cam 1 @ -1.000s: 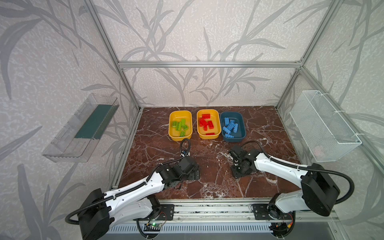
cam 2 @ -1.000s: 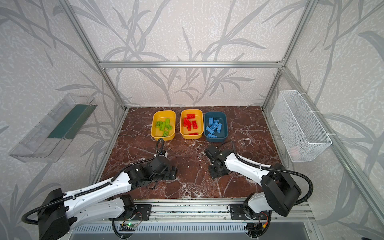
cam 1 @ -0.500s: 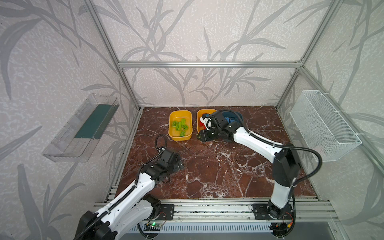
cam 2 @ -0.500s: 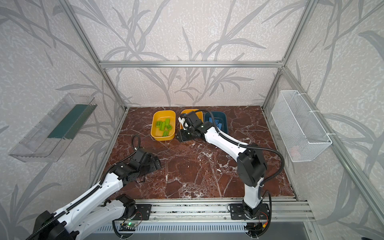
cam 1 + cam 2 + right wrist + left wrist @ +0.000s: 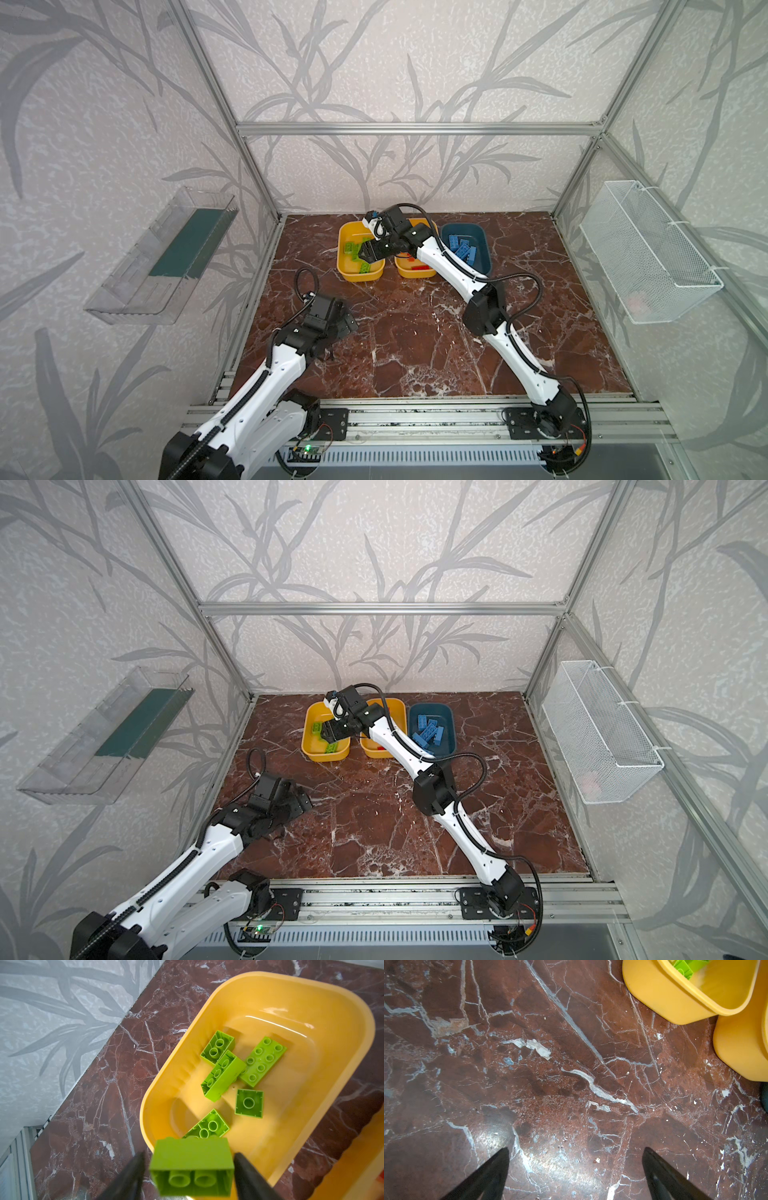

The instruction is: Sort the legos into containers by color

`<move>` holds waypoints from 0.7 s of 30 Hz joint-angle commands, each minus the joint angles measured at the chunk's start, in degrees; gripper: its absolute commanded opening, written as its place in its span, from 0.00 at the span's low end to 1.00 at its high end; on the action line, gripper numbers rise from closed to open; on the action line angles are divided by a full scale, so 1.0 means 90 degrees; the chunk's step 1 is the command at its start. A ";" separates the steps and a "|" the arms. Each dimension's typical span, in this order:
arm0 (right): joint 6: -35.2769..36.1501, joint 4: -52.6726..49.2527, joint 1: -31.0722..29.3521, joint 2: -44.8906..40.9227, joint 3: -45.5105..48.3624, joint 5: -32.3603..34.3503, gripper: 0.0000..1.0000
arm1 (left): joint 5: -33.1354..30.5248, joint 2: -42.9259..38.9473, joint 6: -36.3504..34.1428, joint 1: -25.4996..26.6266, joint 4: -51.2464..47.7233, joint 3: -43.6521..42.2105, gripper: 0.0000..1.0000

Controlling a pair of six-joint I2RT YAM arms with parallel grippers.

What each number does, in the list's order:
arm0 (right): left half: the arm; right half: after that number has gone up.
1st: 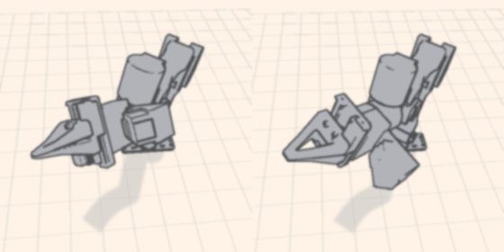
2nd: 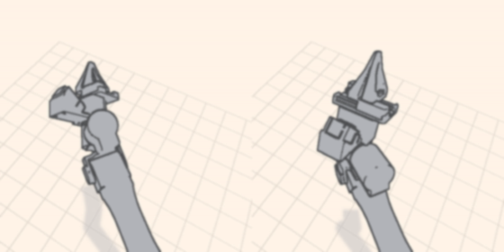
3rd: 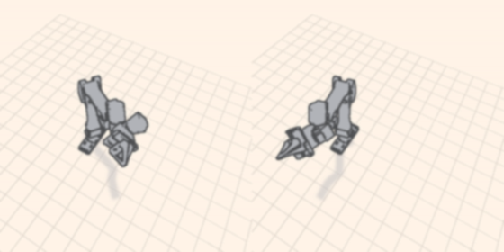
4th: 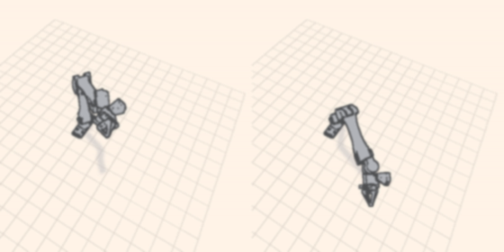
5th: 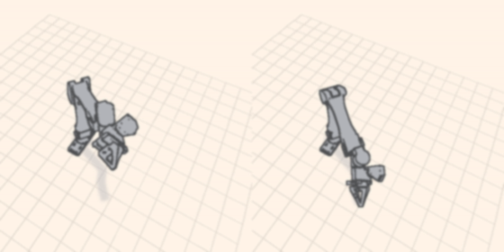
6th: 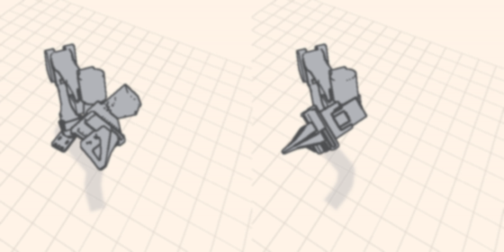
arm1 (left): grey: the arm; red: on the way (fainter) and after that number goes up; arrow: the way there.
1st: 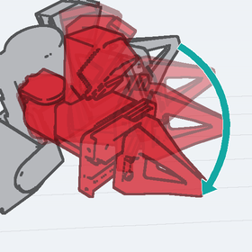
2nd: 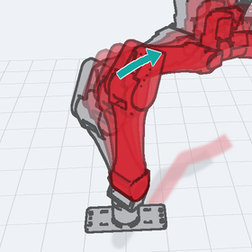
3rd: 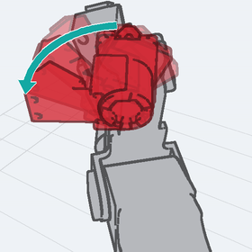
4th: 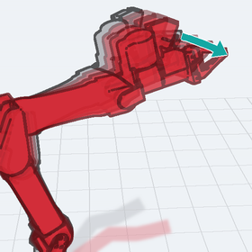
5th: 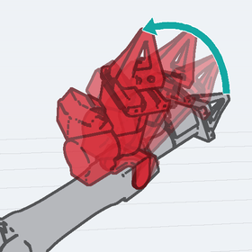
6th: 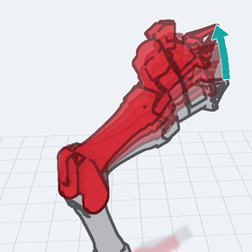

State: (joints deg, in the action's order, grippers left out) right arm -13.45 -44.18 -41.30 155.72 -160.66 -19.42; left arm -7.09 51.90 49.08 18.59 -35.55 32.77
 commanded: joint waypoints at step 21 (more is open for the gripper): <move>0.0819 0.3044 0.1034 -0.8550 1.0930 0.1606 0.99 | -0.2473 -0.0268 -0.1828 -0.0049 0.2671 -0.0483 0.99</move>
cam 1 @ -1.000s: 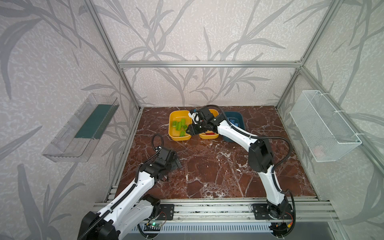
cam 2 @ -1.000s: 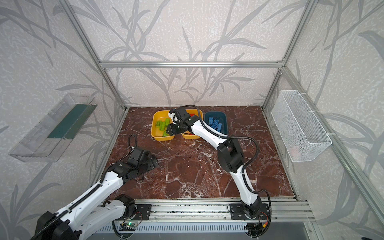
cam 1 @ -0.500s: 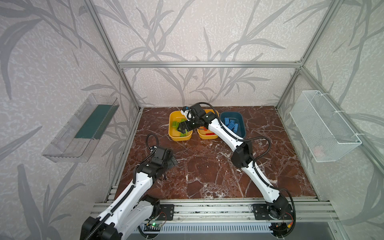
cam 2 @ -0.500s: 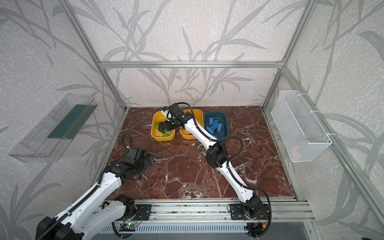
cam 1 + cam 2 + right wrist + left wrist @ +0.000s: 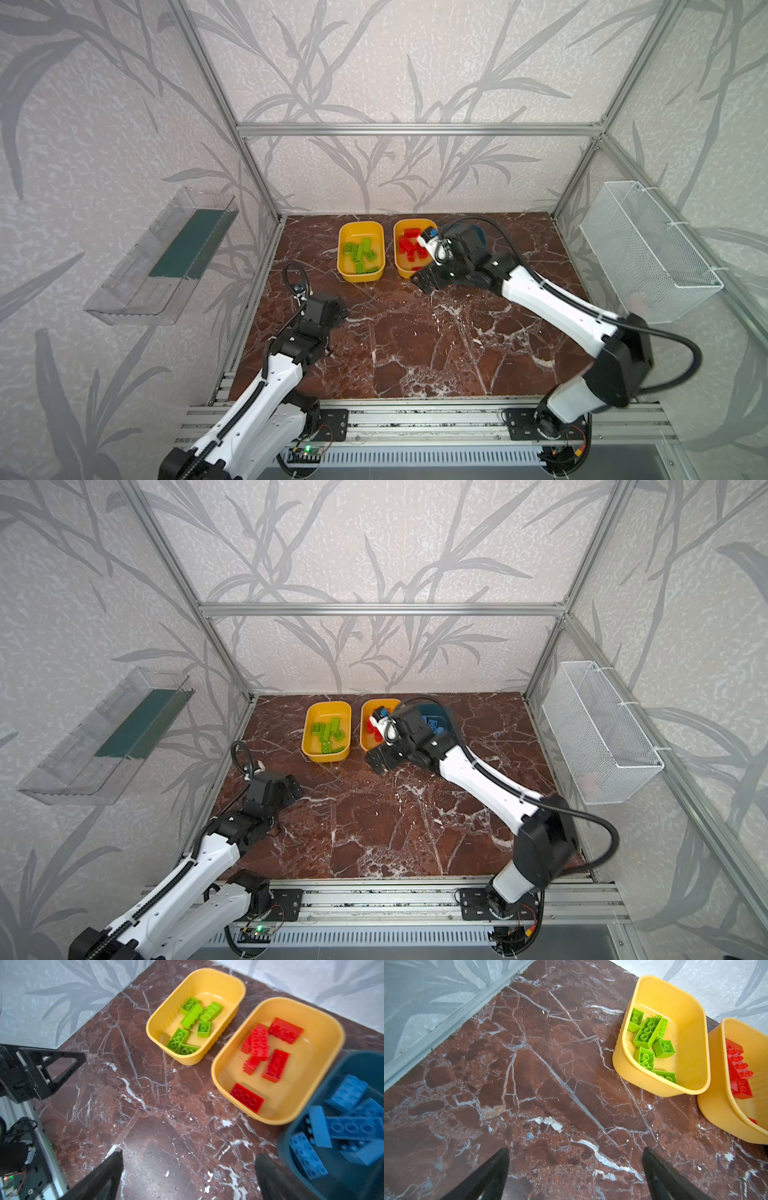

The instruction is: Sort the legos into containers by color

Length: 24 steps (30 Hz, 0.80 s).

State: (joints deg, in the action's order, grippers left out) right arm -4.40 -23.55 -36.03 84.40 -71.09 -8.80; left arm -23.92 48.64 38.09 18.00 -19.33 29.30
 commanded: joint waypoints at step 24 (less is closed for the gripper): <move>0.0933 0.5968 0.2592 -0.1659 0.5332 0.2541 0.99 | 0.0431 0.2448 -0.3321 -0.1894 0.5801 -0.0825 0.99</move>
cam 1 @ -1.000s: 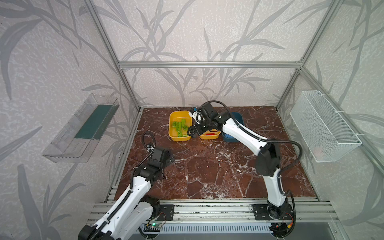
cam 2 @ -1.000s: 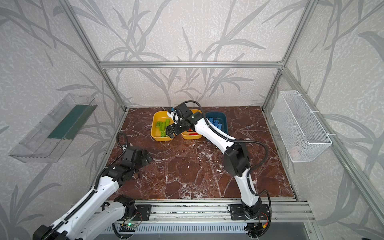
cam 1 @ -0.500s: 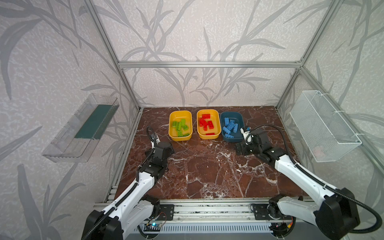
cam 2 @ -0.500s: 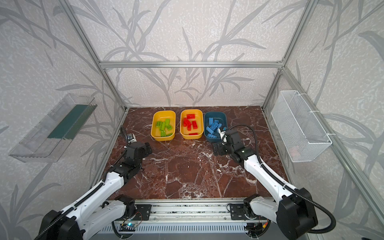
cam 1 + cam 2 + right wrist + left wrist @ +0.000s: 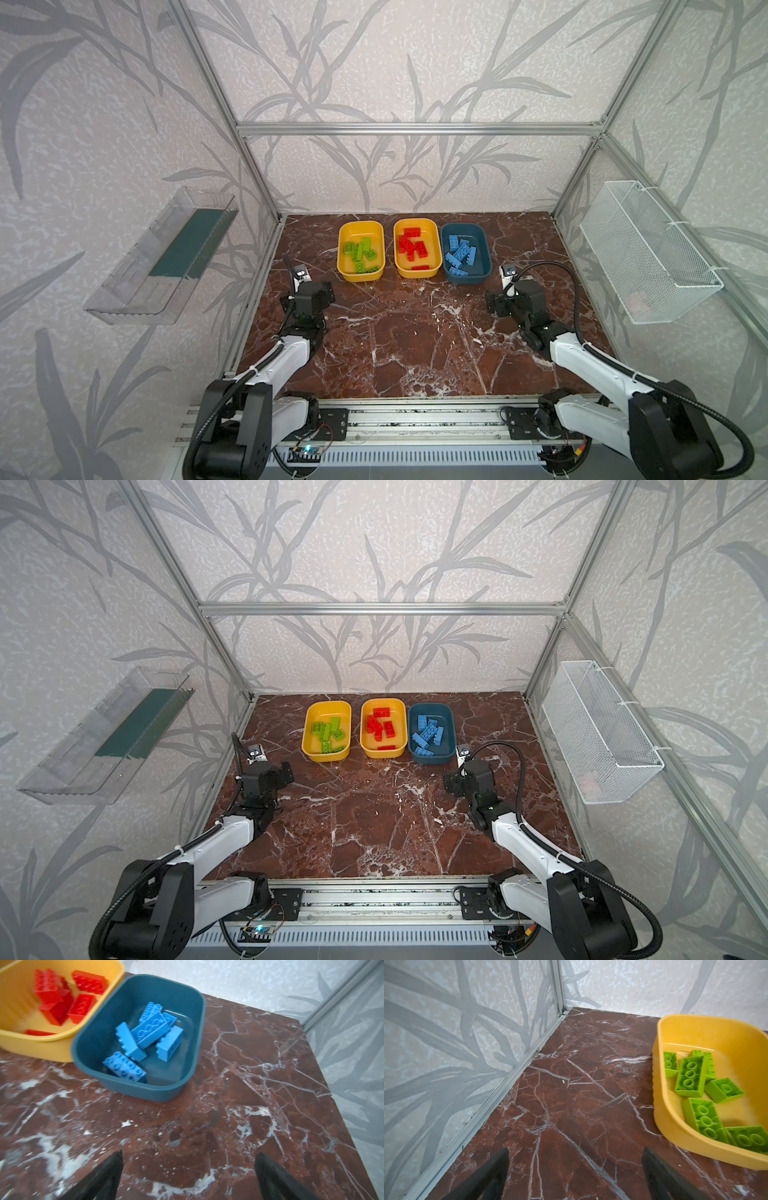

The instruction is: Sort the legos into containers by color

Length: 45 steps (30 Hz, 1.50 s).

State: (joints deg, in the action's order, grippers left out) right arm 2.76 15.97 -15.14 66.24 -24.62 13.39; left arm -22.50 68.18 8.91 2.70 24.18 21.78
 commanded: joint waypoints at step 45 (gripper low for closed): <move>0.0154 0.4442 0.1125 0.2731 0.0345 -0.1546 0.99 | 0.1641 0.2053 -0.0531 -0.0492 0.2201 0.0252 0.99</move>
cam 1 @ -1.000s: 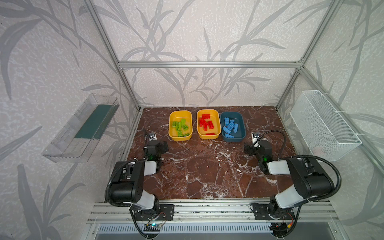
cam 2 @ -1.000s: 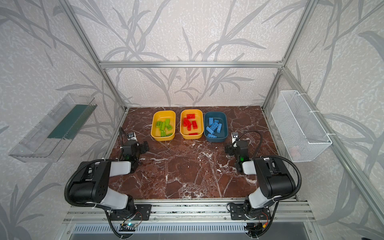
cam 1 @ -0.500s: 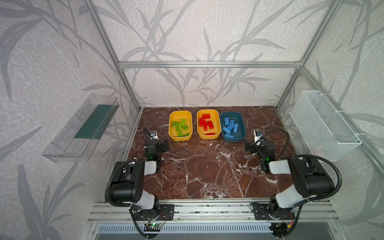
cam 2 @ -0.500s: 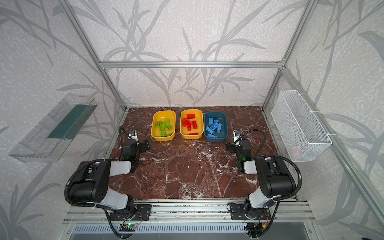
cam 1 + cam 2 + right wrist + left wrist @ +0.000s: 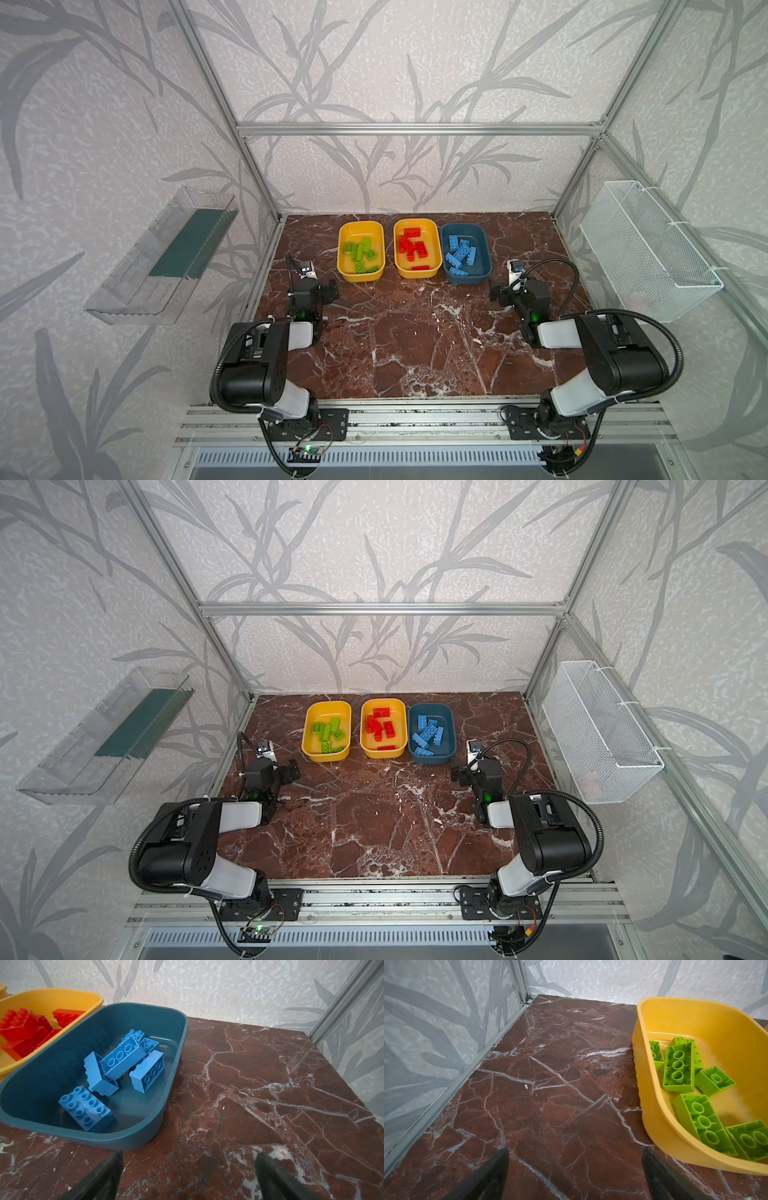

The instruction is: Sort the legos into containers by color

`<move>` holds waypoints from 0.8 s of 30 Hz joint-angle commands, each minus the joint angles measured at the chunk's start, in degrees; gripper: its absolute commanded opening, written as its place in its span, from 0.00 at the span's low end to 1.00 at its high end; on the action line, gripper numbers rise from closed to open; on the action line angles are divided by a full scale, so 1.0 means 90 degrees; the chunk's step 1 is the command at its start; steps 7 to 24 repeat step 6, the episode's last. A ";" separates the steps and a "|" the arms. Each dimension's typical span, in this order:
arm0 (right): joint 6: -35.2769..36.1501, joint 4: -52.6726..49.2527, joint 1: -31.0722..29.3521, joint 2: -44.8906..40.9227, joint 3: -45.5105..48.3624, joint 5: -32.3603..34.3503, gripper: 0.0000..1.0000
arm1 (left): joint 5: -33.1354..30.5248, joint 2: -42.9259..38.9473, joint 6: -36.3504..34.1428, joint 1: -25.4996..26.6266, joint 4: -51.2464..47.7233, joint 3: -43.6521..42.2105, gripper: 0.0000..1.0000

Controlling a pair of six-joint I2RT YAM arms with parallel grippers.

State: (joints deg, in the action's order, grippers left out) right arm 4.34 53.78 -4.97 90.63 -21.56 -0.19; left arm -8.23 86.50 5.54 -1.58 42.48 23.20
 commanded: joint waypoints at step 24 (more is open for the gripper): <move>-0.0016 0.0202 -0.0004 0.0036 -0.0016 -0.0038 0.99 | 0.0055 0.0009 -0.0157 -0.0015 0.0167 0.0098 0.99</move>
